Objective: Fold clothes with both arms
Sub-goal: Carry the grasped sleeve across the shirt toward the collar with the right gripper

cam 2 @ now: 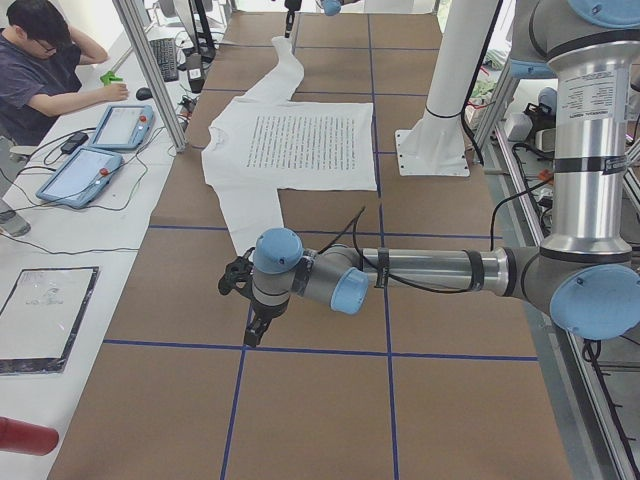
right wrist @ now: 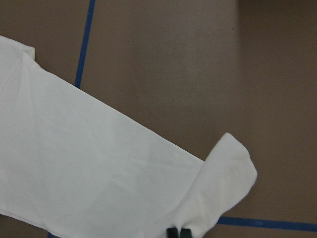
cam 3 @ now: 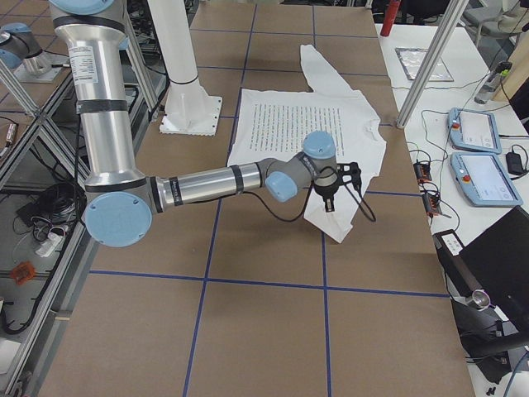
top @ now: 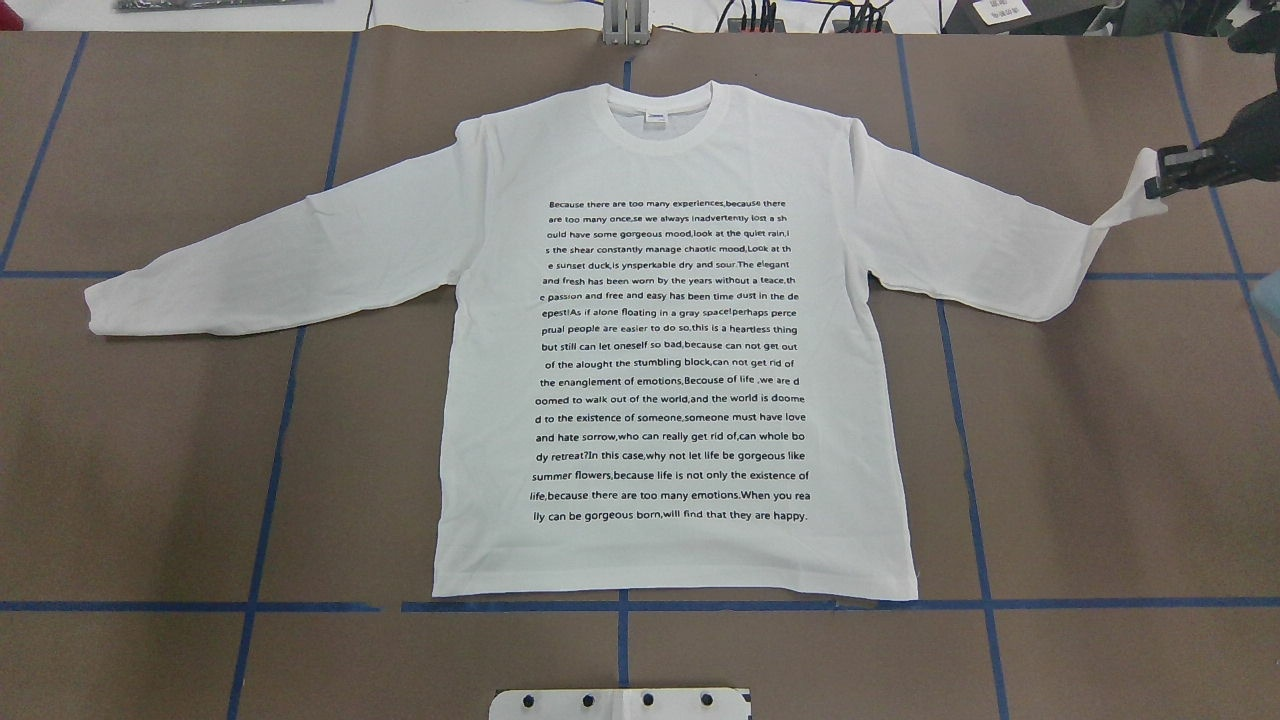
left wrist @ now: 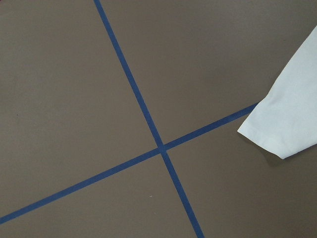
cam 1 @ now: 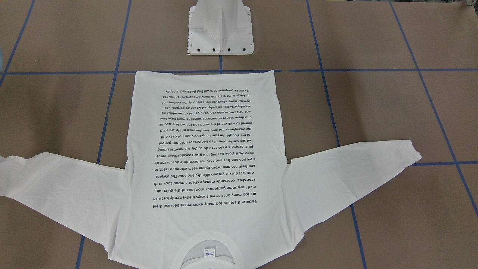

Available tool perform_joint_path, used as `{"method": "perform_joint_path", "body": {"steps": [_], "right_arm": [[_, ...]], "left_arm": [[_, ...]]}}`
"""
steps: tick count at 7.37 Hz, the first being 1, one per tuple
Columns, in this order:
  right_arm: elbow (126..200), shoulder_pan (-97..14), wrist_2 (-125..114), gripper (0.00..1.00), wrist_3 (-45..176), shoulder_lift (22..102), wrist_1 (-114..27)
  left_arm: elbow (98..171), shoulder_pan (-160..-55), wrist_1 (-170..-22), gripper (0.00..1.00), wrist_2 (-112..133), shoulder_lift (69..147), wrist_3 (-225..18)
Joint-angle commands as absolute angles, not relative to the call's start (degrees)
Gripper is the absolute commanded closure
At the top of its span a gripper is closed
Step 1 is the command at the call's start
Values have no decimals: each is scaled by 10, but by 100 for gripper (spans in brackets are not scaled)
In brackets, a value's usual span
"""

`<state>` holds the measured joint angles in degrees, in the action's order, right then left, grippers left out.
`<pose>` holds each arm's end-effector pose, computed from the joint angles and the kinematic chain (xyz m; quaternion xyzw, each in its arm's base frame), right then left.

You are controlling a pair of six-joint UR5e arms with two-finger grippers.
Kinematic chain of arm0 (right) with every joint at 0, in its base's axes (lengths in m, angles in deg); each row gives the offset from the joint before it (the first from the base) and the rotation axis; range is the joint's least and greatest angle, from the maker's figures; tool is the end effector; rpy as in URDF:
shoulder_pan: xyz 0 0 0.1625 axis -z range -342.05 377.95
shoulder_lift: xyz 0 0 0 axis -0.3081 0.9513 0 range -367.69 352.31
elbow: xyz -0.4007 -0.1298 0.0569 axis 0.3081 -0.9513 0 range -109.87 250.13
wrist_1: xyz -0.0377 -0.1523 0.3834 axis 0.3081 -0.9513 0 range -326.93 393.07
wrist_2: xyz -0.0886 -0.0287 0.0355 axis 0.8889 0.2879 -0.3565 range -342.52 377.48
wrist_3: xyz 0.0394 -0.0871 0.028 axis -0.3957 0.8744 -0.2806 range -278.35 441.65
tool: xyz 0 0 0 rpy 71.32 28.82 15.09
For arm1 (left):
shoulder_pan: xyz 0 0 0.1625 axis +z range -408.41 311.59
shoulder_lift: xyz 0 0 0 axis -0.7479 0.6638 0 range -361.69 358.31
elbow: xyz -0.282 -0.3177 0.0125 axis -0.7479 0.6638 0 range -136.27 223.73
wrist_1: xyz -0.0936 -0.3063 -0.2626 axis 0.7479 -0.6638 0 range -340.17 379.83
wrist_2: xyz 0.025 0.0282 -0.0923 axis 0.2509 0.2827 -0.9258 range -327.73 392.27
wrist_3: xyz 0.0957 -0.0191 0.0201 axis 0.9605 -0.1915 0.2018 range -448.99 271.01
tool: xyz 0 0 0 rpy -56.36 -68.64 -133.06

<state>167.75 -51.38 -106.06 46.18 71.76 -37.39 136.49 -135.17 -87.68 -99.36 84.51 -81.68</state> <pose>-0.1316 -0.5704 0.4626 0.1446 -0.3866 0.0242 0.9105 -0.0398 -0.4836 0.6368 0.1463 0.3467 0.1357 0.9165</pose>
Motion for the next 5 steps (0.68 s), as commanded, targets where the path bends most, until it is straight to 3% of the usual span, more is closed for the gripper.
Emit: {"method": "perform_joint_path", "body": {"steps": [1, 4, 5], "right_arm": [[1721, -455, -974, 100, 457, 598, -505], [1701, -310, -840, 100, 319, 466, -536], [1657, -259, -779, 100, 276, 412, -534]], "left_arm": [[1370, -1351, -779, 0, -990, 864, -819], [1371, -1350, -779, 0, -992, 866, -820], [1371, -1350, -779, 0, -992, 866, -819]]}}
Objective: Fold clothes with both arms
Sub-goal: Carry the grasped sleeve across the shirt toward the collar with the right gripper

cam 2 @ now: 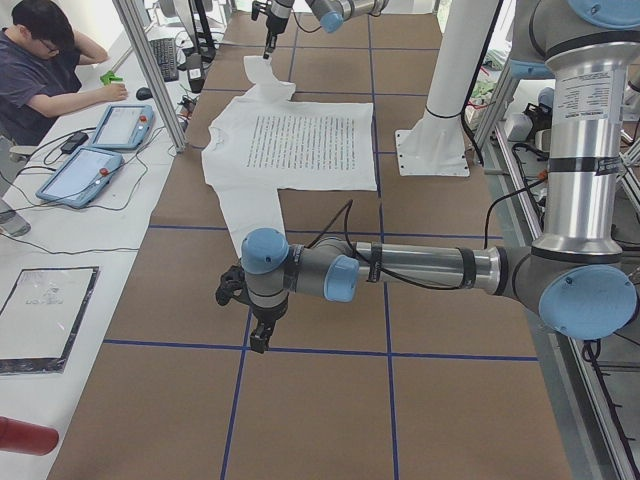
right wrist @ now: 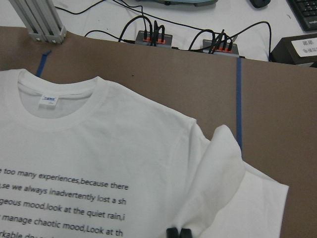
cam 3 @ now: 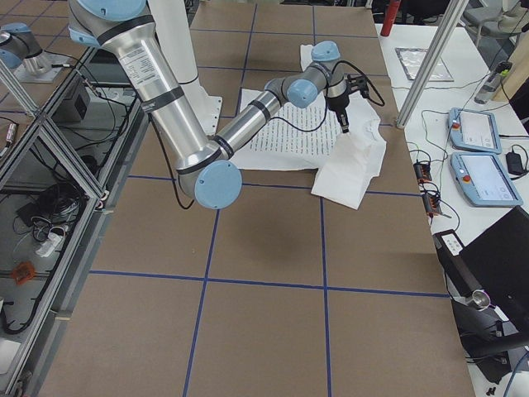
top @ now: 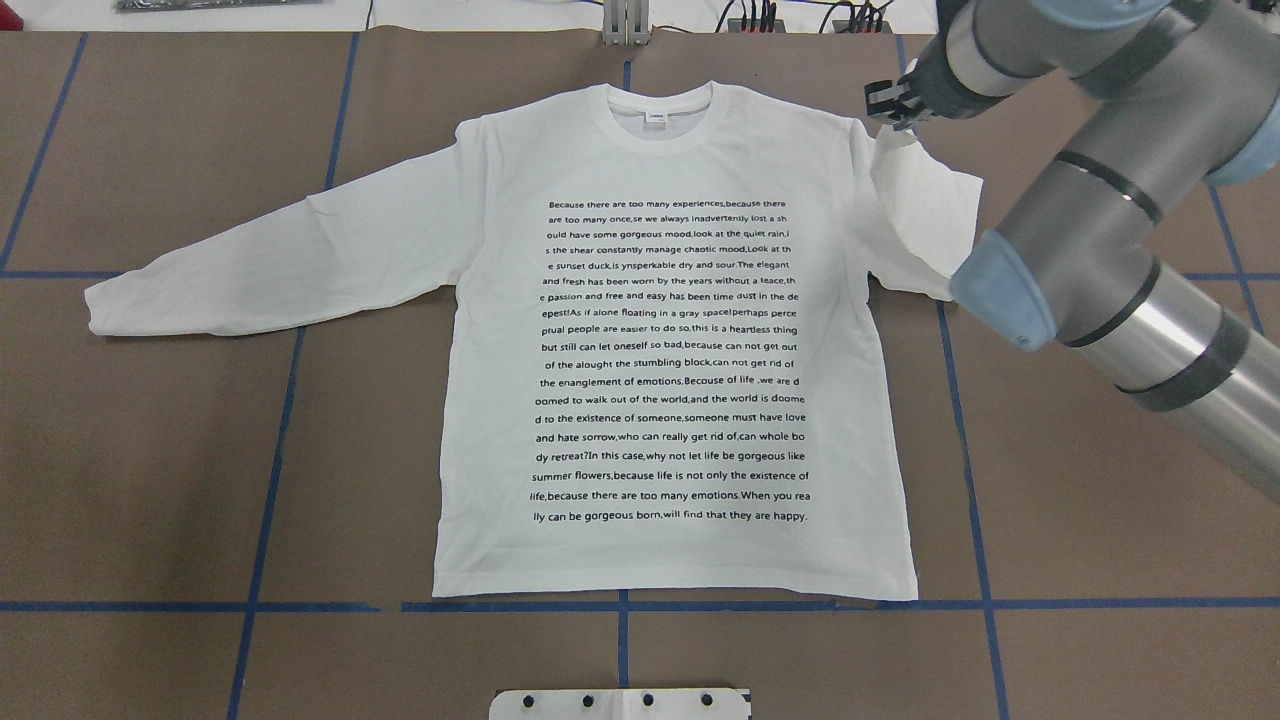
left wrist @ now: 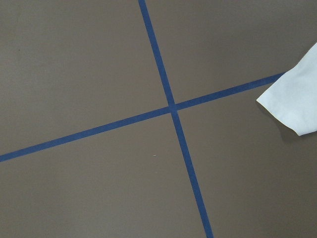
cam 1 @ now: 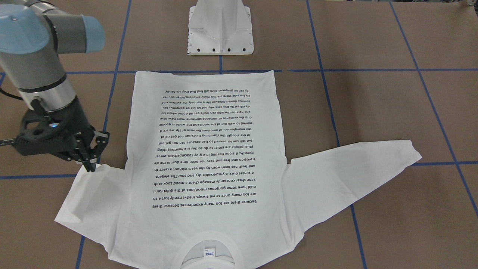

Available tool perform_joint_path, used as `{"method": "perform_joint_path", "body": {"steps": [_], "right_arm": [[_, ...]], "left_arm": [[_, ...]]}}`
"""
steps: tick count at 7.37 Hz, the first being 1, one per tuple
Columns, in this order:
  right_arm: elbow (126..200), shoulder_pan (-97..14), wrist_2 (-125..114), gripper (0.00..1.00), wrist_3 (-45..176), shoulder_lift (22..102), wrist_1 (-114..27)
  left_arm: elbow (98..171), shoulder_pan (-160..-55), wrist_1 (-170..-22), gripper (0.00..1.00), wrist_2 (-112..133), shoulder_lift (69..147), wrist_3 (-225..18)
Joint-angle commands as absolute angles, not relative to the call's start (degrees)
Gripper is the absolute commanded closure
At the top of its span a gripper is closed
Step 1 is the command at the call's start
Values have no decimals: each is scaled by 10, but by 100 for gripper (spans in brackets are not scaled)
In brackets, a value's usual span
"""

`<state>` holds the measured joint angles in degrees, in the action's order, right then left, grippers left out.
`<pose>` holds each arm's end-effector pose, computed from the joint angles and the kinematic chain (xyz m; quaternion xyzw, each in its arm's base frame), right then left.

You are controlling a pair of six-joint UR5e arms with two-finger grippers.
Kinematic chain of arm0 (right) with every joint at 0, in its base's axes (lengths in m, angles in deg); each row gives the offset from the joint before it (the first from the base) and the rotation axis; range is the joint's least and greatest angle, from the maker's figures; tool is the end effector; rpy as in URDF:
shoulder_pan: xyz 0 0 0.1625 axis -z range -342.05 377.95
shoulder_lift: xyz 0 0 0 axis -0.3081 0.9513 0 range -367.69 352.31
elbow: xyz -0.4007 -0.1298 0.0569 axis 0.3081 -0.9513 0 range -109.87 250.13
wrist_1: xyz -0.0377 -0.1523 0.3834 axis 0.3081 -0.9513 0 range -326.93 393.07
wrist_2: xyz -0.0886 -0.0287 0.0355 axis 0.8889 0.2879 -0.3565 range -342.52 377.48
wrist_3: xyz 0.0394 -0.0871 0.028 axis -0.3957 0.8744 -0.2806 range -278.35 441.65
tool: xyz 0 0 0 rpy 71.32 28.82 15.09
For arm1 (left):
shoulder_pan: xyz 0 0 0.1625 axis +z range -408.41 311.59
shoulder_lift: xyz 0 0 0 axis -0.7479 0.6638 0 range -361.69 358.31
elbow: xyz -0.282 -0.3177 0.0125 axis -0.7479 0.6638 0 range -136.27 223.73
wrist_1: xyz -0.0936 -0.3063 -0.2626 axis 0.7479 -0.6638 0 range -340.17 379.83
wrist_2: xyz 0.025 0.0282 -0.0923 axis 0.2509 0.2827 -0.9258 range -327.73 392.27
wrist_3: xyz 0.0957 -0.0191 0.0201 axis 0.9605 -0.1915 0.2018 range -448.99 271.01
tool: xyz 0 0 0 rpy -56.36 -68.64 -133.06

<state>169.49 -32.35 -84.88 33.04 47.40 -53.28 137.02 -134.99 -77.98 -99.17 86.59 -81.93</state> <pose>-0.3375 -0.5816 0.2284 0.2212 -0.3519 0.0270 0.9091 -0.0380 -0.4929 0.6340 0.0877 0.3500 0.1139 0.9256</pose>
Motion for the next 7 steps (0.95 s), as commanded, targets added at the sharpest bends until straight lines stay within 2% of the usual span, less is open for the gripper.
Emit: {"method": "perform_joint_path", "body": {"steps": [1, 2, 5, 7], "right_arm": [[1584, -218, -734, 100, 247, 348, -532], [1520, -195, -705, 100, 215, 285, -531], [1457, -185, -688, 100, 210, 222, -481], [1379, -157, -647, 100, 210, 173, -461]], "left_arm": [[1371, -1350, -779, 0, -993, 866, -820], [1371, -1350, -779, 0, -993, 866, -820], [1371, -1350, -779, 0, -993, 866, -820], [1371, -1350, -779, 0, -993, 866, -820]]}}
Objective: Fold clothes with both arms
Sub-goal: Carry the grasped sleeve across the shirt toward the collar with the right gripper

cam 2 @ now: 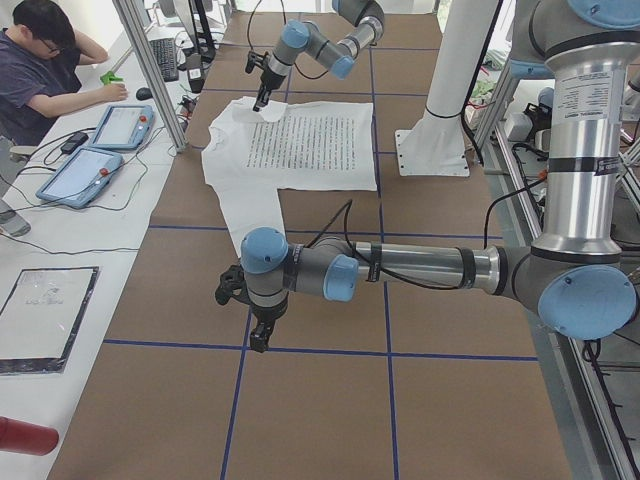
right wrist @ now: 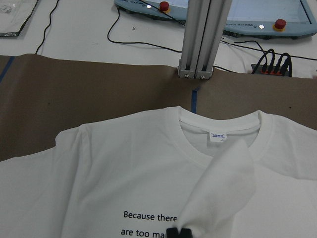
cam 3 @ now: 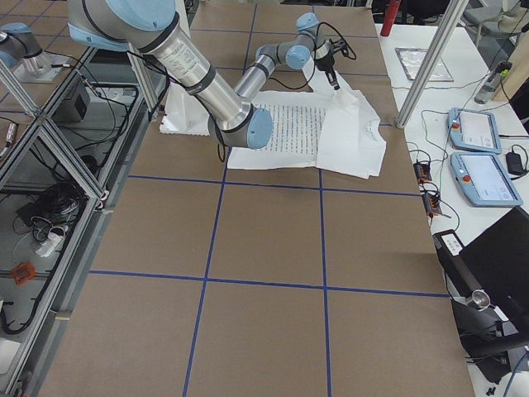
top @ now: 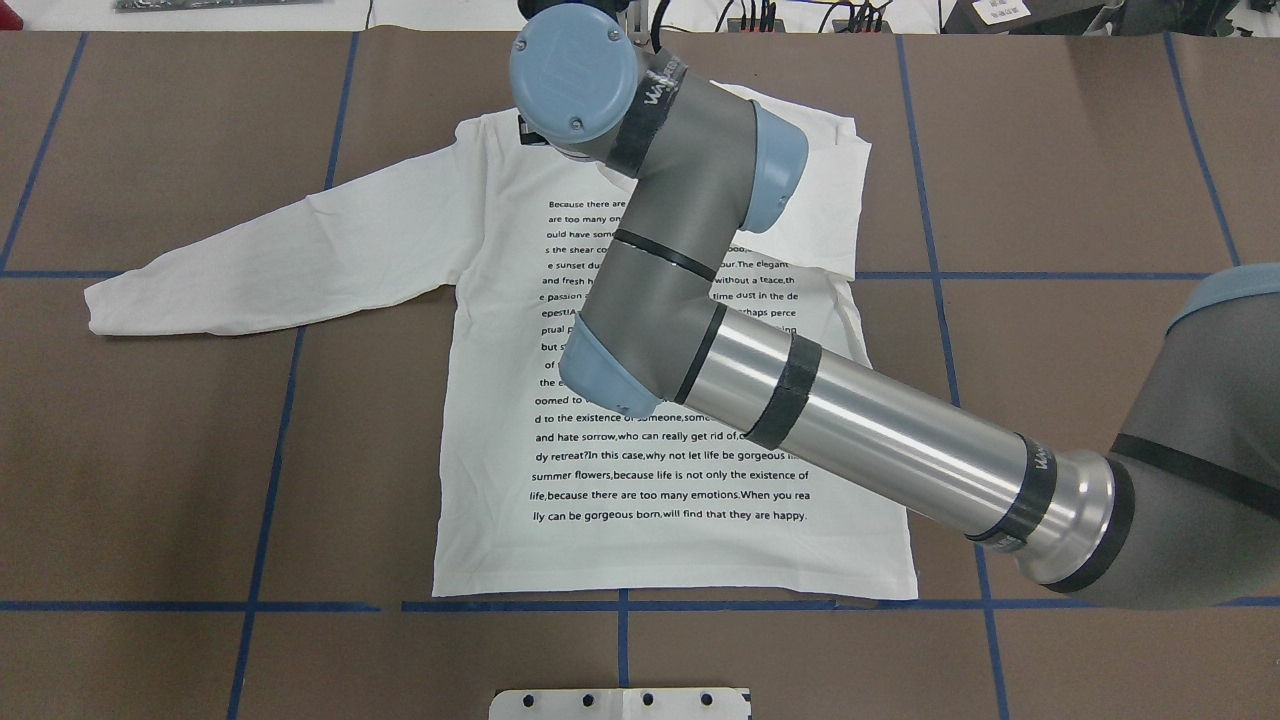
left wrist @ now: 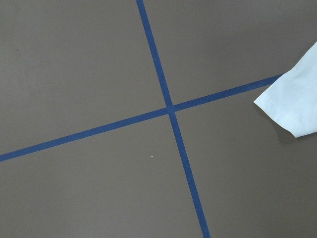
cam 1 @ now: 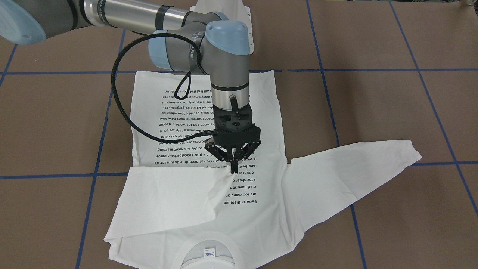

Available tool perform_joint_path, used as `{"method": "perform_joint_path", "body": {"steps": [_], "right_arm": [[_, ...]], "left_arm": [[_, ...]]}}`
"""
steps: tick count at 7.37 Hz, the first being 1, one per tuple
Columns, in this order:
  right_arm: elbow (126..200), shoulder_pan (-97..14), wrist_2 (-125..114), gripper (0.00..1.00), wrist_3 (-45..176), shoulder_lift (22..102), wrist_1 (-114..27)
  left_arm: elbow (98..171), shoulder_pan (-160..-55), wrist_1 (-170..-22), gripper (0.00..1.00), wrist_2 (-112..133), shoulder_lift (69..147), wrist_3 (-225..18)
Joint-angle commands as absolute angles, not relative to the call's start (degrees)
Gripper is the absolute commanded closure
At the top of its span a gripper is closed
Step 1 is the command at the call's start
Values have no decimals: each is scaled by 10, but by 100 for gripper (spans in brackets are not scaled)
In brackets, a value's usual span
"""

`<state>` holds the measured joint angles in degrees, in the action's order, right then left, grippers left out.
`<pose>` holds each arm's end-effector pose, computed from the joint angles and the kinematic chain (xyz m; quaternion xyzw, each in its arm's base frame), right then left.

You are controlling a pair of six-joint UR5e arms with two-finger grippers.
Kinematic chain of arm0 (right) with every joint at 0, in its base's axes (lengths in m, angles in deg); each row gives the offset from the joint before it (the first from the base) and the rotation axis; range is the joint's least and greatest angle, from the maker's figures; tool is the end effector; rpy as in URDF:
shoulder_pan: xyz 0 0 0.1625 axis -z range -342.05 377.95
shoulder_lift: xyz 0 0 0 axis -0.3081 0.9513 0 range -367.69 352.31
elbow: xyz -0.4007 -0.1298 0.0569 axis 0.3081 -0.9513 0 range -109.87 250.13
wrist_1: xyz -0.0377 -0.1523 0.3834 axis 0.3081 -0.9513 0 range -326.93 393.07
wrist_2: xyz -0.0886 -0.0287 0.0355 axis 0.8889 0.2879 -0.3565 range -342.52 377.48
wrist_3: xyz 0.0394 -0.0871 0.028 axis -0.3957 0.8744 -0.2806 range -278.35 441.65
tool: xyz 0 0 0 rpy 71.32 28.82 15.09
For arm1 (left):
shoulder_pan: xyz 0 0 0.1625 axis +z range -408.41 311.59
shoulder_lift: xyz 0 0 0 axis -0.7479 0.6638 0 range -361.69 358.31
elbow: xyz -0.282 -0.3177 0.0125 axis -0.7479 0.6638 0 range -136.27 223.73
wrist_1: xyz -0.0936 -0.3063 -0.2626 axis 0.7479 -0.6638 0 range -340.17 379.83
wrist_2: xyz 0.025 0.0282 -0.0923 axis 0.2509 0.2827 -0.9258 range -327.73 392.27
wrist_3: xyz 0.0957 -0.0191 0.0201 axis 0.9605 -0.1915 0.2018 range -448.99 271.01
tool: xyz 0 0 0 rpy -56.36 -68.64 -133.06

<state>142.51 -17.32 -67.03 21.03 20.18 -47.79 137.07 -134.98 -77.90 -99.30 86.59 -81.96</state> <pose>-0.5661 -0.5752 0.0646 0.2772 -0.3581 0.0674 0.8890 -0.0378 -0.4928 0.6336 0.0873 0.3511 0.1137 0.9253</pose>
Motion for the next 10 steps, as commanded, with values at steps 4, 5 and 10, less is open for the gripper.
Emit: {"method": "perform_joint_path", "body": {"steps": [4, 5, 10], "right_arm": [[1360, -100, -595, 100, 207, 170, -409], [1361, -93, -590, 100, 207, 168, -409], [1354, -77, -584, 0, 182, 168, -415]], "left_arm": [[1370, -1350, -779, 0, -993, 866, -820], [1370, -1350, -779, 0, -993, 866, -820], [1371, -1350, -779, 0, -993, 866, -820]]}}
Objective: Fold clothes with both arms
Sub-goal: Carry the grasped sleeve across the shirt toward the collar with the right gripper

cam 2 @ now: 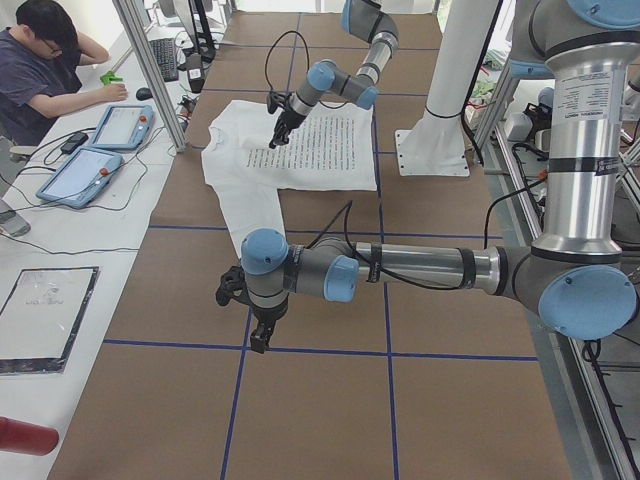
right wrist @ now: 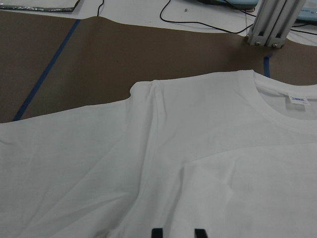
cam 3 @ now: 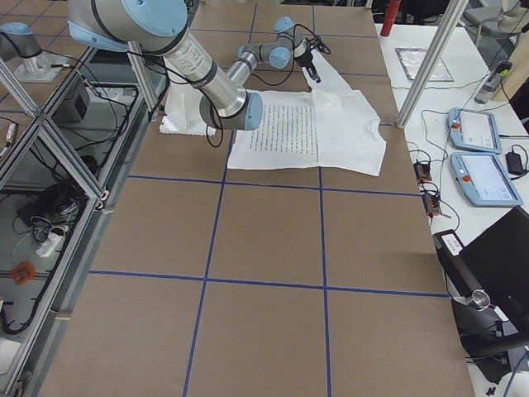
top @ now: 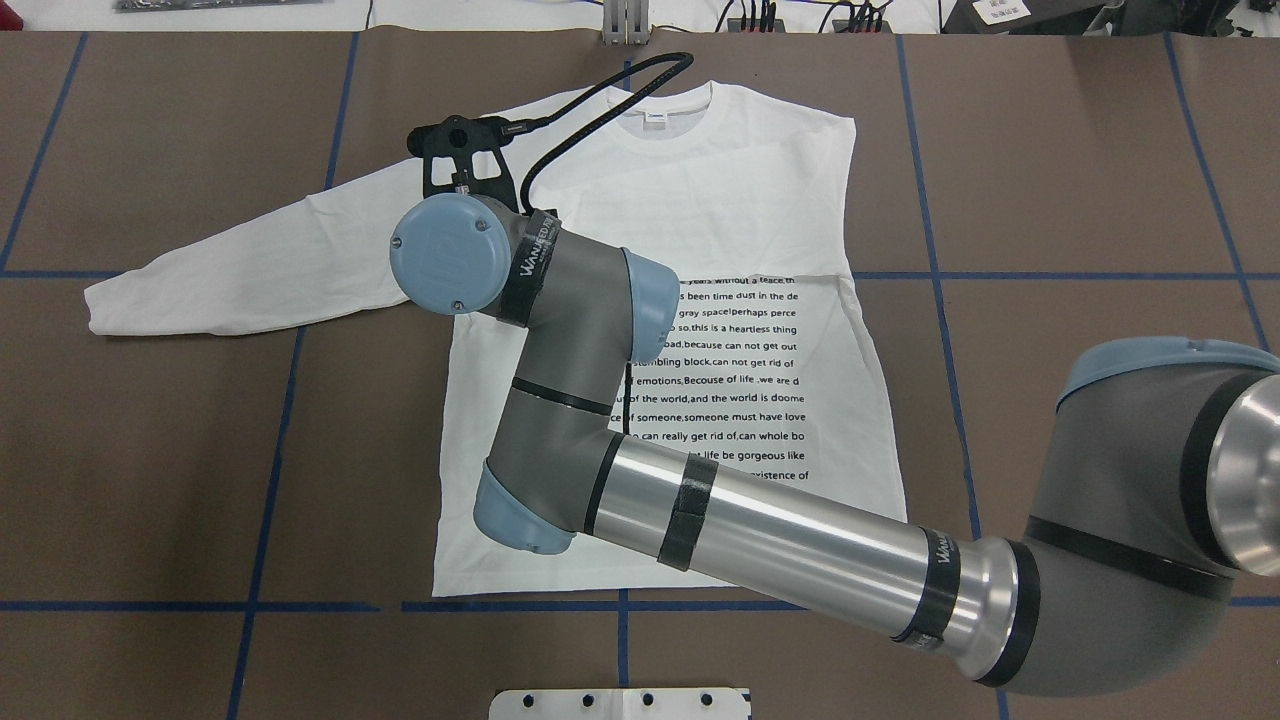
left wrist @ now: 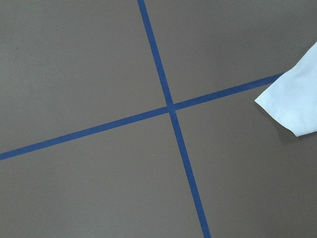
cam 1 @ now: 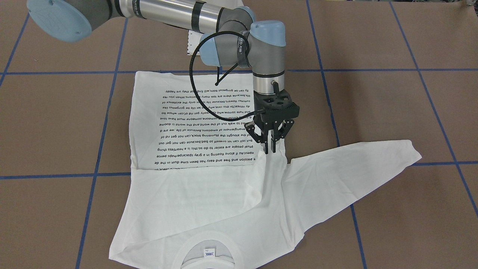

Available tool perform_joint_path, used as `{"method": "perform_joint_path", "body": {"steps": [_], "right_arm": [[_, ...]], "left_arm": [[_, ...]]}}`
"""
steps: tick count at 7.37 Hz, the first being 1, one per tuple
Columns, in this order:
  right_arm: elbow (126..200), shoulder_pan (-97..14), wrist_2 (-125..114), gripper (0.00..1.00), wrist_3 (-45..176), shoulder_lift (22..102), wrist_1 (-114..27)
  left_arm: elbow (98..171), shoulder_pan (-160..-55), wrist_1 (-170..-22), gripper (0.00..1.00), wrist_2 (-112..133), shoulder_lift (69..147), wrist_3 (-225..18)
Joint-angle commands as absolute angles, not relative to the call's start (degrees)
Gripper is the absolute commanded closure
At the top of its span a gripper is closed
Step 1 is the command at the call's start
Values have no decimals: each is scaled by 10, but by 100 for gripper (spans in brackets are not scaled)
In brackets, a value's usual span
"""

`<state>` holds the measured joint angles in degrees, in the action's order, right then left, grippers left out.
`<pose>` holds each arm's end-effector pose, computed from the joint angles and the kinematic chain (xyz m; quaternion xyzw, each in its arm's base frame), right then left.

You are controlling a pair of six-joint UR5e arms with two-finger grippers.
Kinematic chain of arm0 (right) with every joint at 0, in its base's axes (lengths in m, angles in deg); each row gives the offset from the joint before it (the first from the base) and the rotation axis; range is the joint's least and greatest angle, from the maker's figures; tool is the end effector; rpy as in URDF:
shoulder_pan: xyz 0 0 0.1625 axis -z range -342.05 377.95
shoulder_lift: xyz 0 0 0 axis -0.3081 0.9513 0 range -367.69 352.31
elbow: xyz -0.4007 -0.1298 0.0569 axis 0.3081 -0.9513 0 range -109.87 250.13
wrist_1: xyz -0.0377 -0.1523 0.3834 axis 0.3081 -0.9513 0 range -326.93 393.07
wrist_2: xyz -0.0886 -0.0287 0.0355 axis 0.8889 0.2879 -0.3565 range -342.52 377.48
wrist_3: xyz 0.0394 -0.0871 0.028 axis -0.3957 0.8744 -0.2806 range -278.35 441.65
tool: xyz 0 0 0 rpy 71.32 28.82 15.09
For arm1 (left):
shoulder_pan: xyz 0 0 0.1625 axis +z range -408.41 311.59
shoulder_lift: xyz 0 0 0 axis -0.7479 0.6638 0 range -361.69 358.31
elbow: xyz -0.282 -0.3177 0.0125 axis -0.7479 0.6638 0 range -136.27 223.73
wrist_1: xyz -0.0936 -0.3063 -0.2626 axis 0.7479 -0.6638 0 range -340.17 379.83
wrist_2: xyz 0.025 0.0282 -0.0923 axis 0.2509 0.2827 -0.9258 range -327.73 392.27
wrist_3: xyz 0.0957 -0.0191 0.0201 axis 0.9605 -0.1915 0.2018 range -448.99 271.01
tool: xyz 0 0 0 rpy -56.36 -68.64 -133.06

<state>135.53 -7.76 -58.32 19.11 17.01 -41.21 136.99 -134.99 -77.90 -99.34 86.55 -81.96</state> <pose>-0.6696 -0.4974 0.0546 0.3074 -0.3708 0.0451 0.8752 -0.0378 -0.4924 0.6346 0.0864 0.3515 0.1133 0.9253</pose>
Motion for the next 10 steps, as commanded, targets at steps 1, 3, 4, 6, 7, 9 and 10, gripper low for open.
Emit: {"method": "perform_joint_path", "body": {"steps": [1, 3, 4, 6, 7, 9, 10], "right_arm": [[1353, -83, -588, 0, 183, 169, -415], [1332, -117, -642, 0, 183, 175, -413], [1331, -141, -684, 0, 185, 183, -414], [1332, -193, -763, 0, 197, 209, -413], [1339, -231, -831, 0, 236, 223, -411], [1423, -300, -937, 0, 298, 318, -420], [1490, -335, -973, 0, 348, 387, -438]], "left_arm": [[1371, -1350, -779, 0, -994, 866, -820], [1371, -1350, -779, 0, -994, 866, -820], [1372, -1349, -780, 0, -995, 866, -820], [1369, -1349, -779, 0, -990, 890, -821], [1370, -1349, -786, 0, -995, 897, -821], [1373, -1350, -842, 0, -997, 911, -828], [1369, -1350, -894, 0, -996, 911, -848]]}}
